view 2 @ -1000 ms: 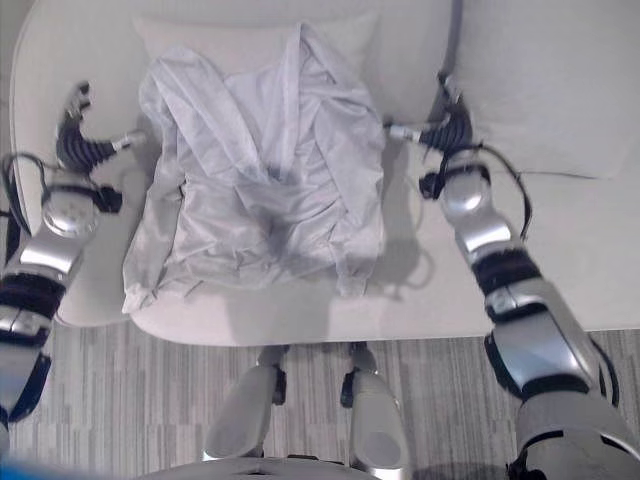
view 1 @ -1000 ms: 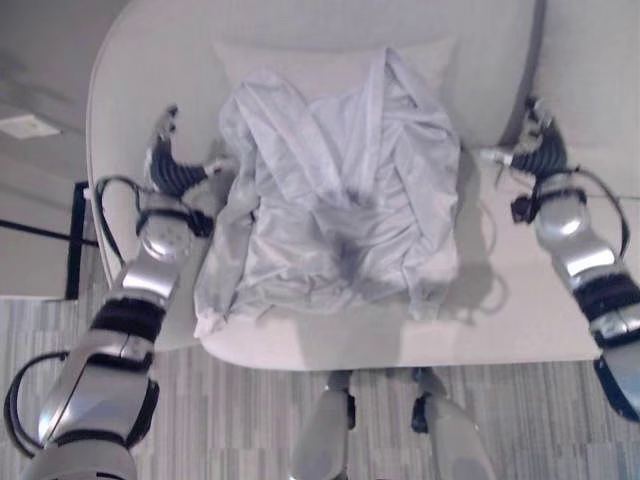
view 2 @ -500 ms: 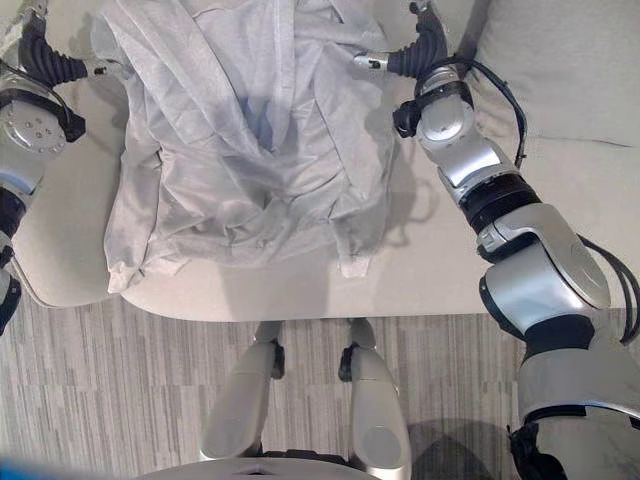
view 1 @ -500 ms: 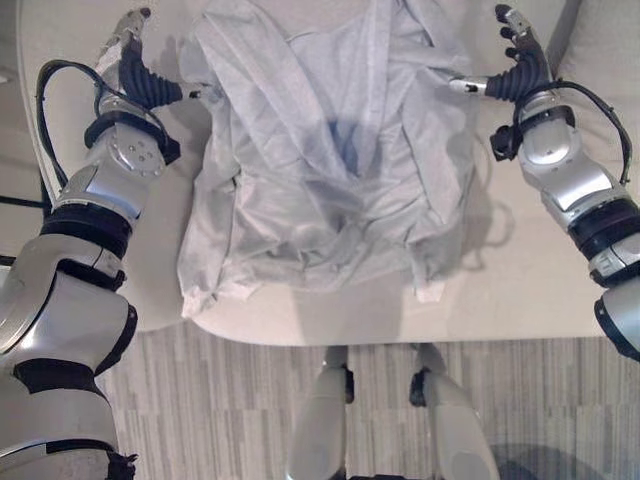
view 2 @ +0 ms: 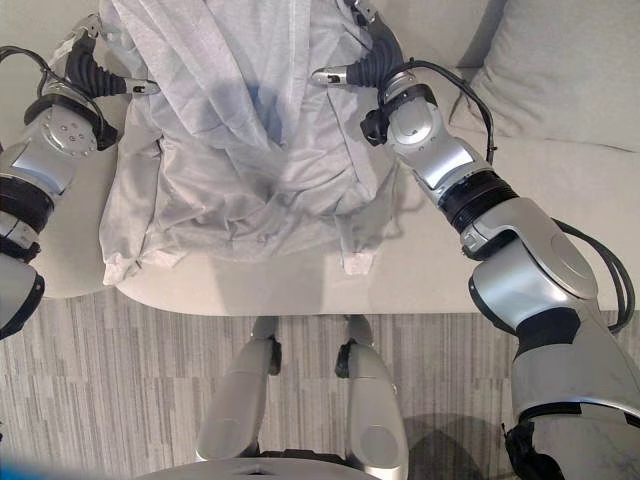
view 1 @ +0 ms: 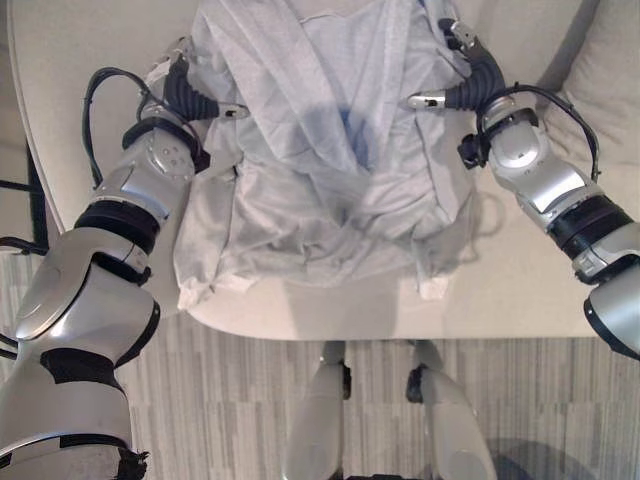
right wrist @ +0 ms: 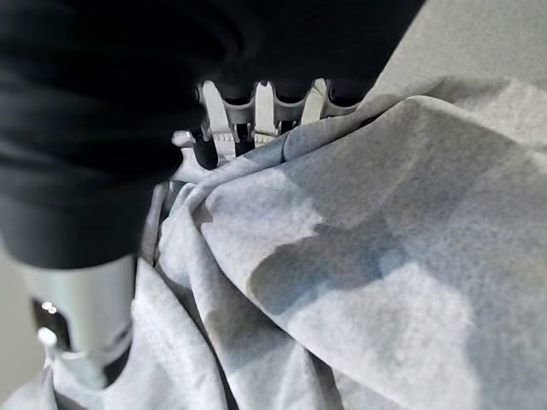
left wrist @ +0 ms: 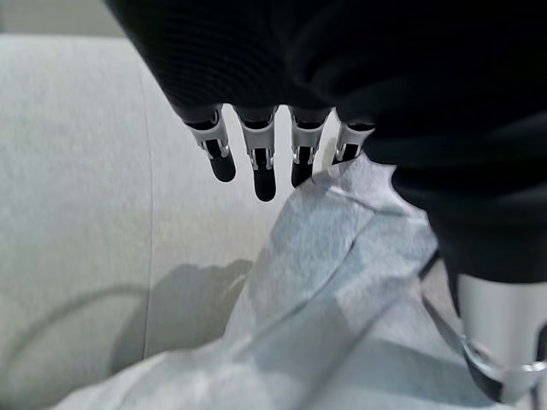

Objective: Hang the clothes on the sofa on the clothes rack.

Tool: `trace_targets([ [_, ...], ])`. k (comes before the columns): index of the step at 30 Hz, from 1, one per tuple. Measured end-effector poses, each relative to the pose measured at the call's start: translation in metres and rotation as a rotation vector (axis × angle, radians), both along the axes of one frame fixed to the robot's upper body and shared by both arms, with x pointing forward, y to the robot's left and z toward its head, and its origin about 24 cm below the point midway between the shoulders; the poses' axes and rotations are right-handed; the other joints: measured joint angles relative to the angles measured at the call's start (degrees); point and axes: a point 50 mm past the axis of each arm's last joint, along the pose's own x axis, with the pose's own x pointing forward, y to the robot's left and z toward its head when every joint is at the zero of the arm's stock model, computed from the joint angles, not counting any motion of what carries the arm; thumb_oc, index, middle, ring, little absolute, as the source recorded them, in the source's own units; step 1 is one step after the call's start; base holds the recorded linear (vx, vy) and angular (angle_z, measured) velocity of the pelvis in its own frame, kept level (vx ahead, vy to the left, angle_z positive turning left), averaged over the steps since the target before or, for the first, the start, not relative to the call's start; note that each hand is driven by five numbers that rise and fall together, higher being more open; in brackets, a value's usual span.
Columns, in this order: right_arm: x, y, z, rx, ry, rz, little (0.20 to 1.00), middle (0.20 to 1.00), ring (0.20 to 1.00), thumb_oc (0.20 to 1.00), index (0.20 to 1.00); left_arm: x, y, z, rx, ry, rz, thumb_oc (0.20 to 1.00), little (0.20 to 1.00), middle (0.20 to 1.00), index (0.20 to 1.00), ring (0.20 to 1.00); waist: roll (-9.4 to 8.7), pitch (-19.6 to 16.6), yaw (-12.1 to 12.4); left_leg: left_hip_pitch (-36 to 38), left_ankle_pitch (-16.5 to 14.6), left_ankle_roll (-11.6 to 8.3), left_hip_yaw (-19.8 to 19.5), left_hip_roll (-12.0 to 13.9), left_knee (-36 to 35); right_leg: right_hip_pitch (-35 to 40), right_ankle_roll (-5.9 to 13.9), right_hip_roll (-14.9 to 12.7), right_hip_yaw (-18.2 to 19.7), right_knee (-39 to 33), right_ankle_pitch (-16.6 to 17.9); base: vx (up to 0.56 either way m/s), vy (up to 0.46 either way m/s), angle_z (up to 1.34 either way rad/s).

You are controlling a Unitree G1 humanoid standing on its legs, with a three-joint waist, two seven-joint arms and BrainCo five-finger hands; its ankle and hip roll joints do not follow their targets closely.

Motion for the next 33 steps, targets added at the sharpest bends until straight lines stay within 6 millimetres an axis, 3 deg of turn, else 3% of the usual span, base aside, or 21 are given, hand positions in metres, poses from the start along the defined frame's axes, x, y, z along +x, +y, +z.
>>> trace_targets([
  [9, 0.006, 0.01, -0.014, -0.033, 0.047, -0.01, 1.0, 1.0, 1.0, 1.0, 1.0, 0.006, -0.013, -0.011, 0.034, 0.055, -0.016, 1.0, 1.0, 1.0, 1.0, 1.0, -1.03, -0.1, -0.2, 0.0, 0.1, -0.02, 0.0, 0.0, 0.0, 0.0, 0.04, 0.0, 0.0, 0.0, 0.2, 0.0, 0.0, 0.0],
  [20, 0.012, 0.017, -0.014, -0.085, 0.026, -0.09, 1.0, 1.0, 1.0, 1.0, 1.0, 0.008, -0.017, 0.006, 0.091, 0.039, 0.007, 1.0, 1.0, 1.0, 1.0, 1.0, -2.25, -0.3, -0.3, -1.2, 0.3, 0.15, 0.0, -0.1, 0.0, -1.2, 0.04, -0.1, 0.1, 0.0, 0.3, 0.0, 0.0, 0.0],
  [30, 0.011, 0.027, -0.011, -0.151, -0.032, -0.128, 1.0, 1.0, 1.0, 1.0, 1.0, 0.007, -0.016, 0.012, 0.097, 0.001, 0.031, 1.0, 1.0, 1.0, 1.0, 1.0, -2.31, -0.3, -0.8, -2.0, 0.5, 0.37, 0.1, -0.3, 0.0, -2.0, 0.01, -0.2, 0.2, 0.0, 0.5, 0.0, 0.0, 0.0],
  [31, 0.011, 0.029, -0.011, -0.148, -0.036, -0.128, 0.837, 0.837, 0.837, 0.837, 0.837, 0.007, -0.016, 0.012, 0.099, -0.006, 0.036, 1.0, 1.0, 1.0, 1.0, 1.0, -2.31, -0.3, -0.9, -2.0, 0.5, 0.38, 0.1, -0.3, 0.0, -2.0, 0.01, -0.2, 0.2, 0.0, 0.5, 0.0, 0.0, 0.0],
  [32, 0.011, 0.03, -0.011, -0.149, -0.04, -0.134, 0.2, 0.2, 0.2, 0.2, 0.2, 0.007, -0.016, 0.012, 0.108, -0.009, 0.042, 1.0, 1.0, 1.0, 1.0, 1.0, -2.31, -0.3, -0.9, -2.0, 0.5, 0.38, 0.1, -0.3, 0.0, -2.0, 0.01, -0.2, 0.2, 0.0, 0.5, 0.0, 0.0, 0.0],
  [33, 0.011, 0.035, -0.013, -0.154, -0.058, -0.145, 0.2, 0.2, 0.2, 0.2, 0.2, 0.007, -0.017, 0.012, 0.121, -0.02, 0.056, 1.0, 1.0, 1.0, 1.0, 1.0, -2.32, -0.3, -1.0, -2.0, 0.5, 0.3, 0.1, -0.3, 0.0, -2.0, 0.01, -0.2, 0.2, 0.0, 0.5, 0.0, 0.0, 0.0],
])
